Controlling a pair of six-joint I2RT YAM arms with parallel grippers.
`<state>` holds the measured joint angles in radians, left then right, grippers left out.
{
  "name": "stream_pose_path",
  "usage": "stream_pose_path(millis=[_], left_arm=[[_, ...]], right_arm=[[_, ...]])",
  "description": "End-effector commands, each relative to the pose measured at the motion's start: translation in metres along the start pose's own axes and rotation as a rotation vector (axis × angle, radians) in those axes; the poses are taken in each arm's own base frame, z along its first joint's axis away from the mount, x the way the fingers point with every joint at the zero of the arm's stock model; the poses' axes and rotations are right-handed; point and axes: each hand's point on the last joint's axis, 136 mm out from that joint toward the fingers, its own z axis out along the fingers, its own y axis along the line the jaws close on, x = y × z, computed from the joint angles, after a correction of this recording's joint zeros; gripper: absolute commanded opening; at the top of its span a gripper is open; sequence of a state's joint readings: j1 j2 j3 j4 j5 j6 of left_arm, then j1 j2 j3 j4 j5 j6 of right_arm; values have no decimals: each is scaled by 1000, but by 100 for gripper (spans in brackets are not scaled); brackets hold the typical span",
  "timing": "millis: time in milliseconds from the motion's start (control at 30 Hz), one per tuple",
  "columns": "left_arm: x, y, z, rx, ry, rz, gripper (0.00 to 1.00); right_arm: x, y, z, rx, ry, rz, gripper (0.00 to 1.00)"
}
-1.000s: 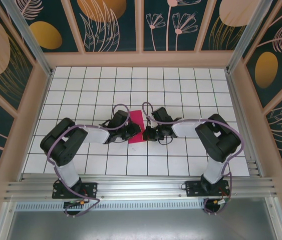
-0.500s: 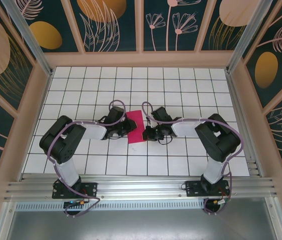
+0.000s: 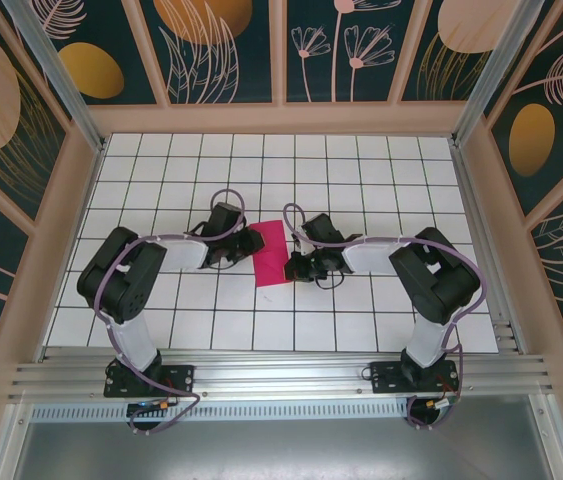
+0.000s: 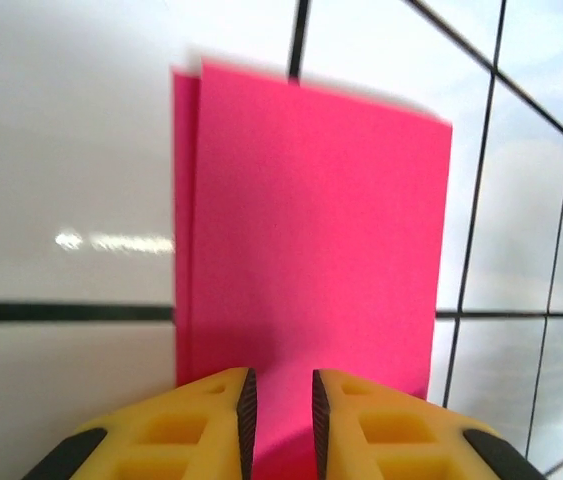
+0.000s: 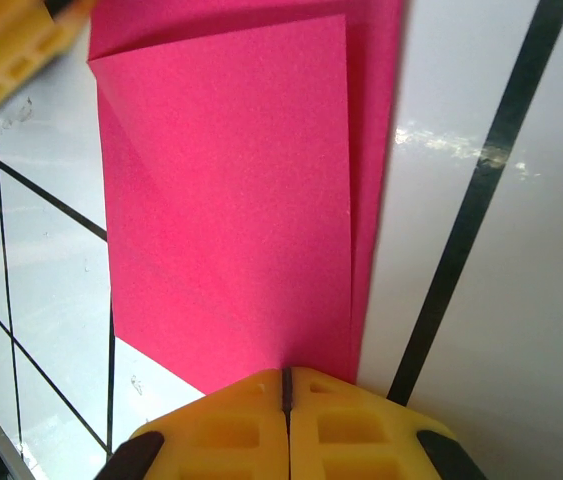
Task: Fold a paper plane with a square sheet of paper (pick it up from the middle)
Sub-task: Fold the triangle a second time at the center of the table.
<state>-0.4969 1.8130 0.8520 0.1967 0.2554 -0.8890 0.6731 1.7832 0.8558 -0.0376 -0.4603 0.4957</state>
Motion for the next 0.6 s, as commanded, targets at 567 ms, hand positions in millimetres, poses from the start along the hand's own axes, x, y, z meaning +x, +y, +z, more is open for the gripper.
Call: stream_pose_path(millis=[567], left_arm=[[47,-50,-25,181,58,42,22]], right_arm=[[35,-64,8,217,90,115,6]])
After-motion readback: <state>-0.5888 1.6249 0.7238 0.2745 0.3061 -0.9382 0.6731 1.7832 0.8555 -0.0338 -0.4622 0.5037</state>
